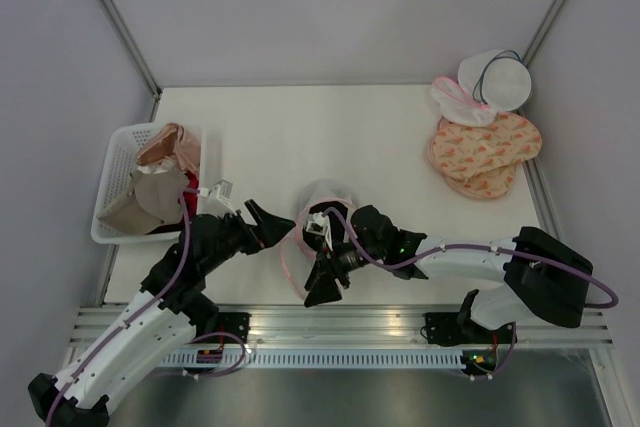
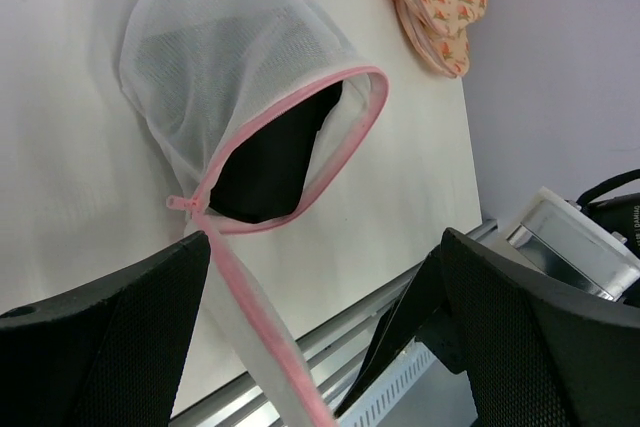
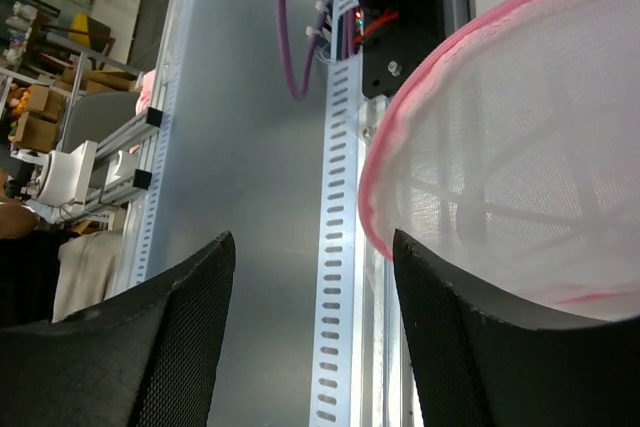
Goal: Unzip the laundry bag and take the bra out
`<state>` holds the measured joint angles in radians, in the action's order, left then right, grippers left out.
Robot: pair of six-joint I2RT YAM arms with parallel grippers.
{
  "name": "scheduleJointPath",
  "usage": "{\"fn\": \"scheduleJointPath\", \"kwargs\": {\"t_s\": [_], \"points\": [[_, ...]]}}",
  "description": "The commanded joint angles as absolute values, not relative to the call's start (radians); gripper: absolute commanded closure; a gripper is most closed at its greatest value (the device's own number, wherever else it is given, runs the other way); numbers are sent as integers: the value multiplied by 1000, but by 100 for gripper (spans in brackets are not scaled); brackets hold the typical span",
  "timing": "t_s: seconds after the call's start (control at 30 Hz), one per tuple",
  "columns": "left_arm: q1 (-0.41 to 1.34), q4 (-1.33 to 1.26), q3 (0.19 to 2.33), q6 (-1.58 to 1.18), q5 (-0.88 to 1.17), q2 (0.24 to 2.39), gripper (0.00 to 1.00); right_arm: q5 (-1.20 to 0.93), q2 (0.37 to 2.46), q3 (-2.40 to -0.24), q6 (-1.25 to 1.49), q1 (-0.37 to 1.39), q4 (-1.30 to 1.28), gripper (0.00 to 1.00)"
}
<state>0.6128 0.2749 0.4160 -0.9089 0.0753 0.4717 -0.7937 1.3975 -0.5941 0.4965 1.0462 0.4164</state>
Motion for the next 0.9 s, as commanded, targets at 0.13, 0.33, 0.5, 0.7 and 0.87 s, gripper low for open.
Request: {"fn": "scheduleJointPath", "kwargs": {"t_s": [0.13, 0.33, 0.5, 0.7, 0.87], "points": [[615, 336, 483, -954, -44, 347, 0, -942, 1457, -563, 624, 1052, 793, 24], [615, 290, 515, -908, 66, 366, 0, -645, 1321, -584, 511, 1052, 542, 21], [630, 239, 532, -842, 235, 577, 4, 126, 1137, -676, 521, 1051, 30, 21], [722, 99, 480, -767, 95, 759, 13, 587, 1009, -724, 641, 1052, -274, 21], [866, 46, 552, -691, -76, 955, 19, 667, 947, -703, 698, 1051, -351, 21]]}}
